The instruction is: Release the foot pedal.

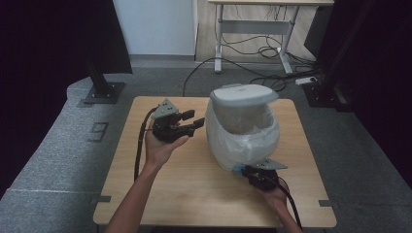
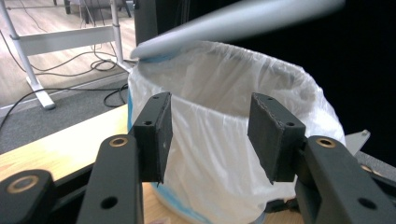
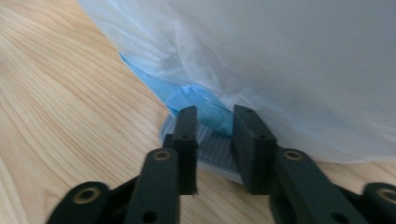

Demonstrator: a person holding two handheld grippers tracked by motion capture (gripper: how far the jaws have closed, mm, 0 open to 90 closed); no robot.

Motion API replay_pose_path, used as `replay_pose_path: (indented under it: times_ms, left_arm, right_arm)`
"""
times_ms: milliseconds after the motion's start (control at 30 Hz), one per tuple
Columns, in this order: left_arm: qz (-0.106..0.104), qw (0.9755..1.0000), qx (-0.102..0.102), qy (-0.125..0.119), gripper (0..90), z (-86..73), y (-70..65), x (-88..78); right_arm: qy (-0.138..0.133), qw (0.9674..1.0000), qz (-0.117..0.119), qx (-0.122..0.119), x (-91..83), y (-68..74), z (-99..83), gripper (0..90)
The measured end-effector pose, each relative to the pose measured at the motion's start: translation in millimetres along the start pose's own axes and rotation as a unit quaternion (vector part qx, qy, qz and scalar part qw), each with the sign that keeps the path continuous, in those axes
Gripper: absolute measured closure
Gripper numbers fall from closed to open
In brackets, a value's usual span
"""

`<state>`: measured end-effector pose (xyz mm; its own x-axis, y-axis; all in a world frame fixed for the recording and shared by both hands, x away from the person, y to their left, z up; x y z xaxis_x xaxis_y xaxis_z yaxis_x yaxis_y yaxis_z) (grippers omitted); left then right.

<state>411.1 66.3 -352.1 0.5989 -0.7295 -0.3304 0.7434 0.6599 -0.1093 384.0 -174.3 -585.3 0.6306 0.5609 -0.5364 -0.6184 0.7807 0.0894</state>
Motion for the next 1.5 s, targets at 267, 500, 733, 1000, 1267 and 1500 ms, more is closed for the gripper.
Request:
replay_pose_path:
  times_ms: [267,500,733,1000,1267,1500]
  left_arm:
    - [0.000,1.0000,0.001,-0.005,46.7,-13.3,0.0,-12.3]
    - [0.011,0.9999,0.011,0.004,44.6,-27.6,0.9,-20.1]
    - [0.025,0.9995,0.009,0.016,44.3,-51.9,6.2,-29.0]
    - [0.033,0.9993,-0.010,0.016,44.0,-75.0,17.0,-43.2]
    - [0.042,0.9983,-0.032,0.025,43.9,-107.8,26.4,-51.4]
    - [0.043,0.9975,-0.045,0.035,43.7,-126.4,31.2,-52.2]
  right_arm:
    - [-0.009,0.9999,-0.010,-0.003,-7.4,7.3,3.7,48.7]
    - [-0.038,0.9992,-0.006,-0.009,-22.9,10.0,8.4,44.7]
    - [-0.056,0.9982,-0.018,-0.010,-41.8,4.2,12.5,42.4]
    - [-0.058,0.9970,-0.049,-0.011,-58.1,-17.3,6.3,42.8]
    - [-0.044,0.9965,-0.071,0.007,-62.1,-43.2,-4.1,41.3]
    - [-0.031,0.9955,-0.088,0.018,-61.2,-59.1,-12.0,41.3]
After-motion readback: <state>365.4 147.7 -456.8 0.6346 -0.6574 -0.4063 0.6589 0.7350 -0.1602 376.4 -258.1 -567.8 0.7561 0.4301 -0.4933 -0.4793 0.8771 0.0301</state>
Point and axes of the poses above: each handheld gripper's, and its own axes: x roughly forward along the jaws, z roughly out of its top, y roughly to its left, the point moved 8 cm from there along x, roughly forward along the jaws
